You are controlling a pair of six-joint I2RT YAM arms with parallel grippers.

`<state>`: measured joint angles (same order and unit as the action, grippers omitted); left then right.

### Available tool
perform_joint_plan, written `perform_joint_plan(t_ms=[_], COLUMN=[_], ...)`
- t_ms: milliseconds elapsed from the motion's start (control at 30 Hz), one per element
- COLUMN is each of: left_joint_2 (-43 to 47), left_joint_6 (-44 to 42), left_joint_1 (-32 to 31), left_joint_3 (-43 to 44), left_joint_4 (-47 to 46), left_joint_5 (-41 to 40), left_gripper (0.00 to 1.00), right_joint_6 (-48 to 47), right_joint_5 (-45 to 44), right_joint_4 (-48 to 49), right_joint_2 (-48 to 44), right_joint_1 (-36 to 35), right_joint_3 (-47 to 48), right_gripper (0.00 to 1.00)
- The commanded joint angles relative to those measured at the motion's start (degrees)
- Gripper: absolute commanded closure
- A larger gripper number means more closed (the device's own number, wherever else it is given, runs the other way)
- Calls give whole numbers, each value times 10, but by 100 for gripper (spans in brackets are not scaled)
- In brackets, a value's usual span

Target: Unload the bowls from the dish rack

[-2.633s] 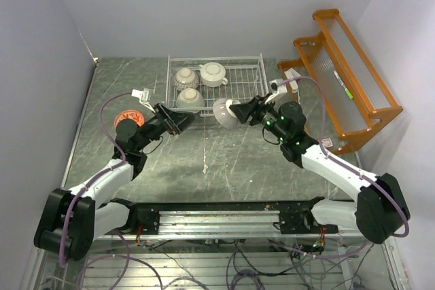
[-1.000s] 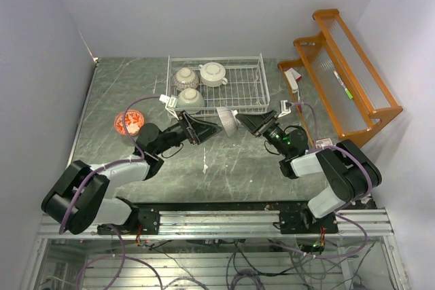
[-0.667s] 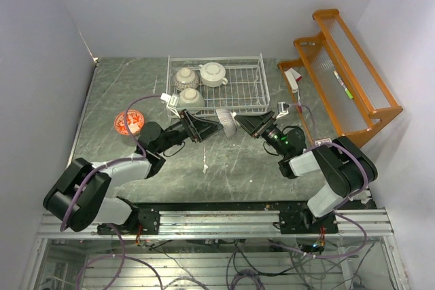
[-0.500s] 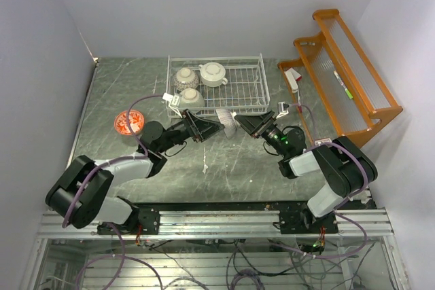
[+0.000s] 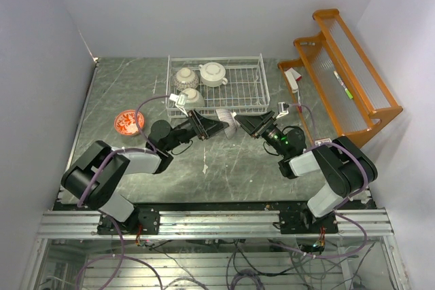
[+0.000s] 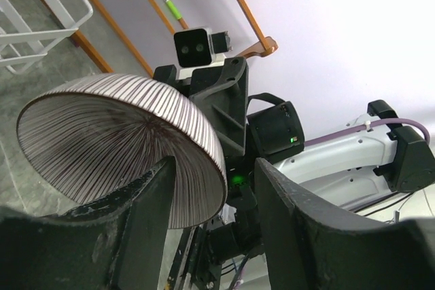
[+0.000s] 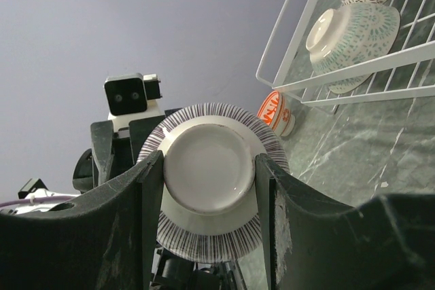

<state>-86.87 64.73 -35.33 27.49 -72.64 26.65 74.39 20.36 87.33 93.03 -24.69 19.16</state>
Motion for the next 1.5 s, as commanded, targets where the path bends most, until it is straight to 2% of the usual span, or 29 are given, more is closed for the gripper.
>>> perform_joint_plan(t_ms=[0, 333, 600, 767, 967, 1100, 1167, 1367, 1467], left_joint_2=[-1, 14, 10, 20, 42, 78, 97, 129, 140], left_joint_6=[6, -34, -24, -33, -63, -98, -115, -152, -162], left_joint_1=[-9, -33, -36, -36, -36, -36, -36, -36, -36], left_joint_3=[31, 48, 50, 45, 45, 52, 55, 74, 82], left_joint_4=[-79, -24, -41, -27, 17, 93, 129, 221, 263], left_joint_5=[-10, -33, -22, -26, -34, -43, -51, -61, -65], left_gripper=[41, 60, 76, 91, 93, 93, 93, 93, 93], right_joint_6=[7, 12, 10, 11, 17, 15, 13, 14, 11], right_joint_5=[-5, -5, -7, -1, 3, 0, 0, -2, -6], right_joint_4=[169, 169, 169, 169, 169, 168, 167, 168, 167], right_joint_2=[-2, 8, 5, 10, 17, 16, 15, 19, 18], right_joint_1=[1, 2, 1, 2, 2, 3, 3, 3, 4], right_joint_3=[0, 0, -2, 2, 3, 1, 1, 1, -3], right_gripper=[100, 100, 100, 100, 100, 87, 77, 62, 51])
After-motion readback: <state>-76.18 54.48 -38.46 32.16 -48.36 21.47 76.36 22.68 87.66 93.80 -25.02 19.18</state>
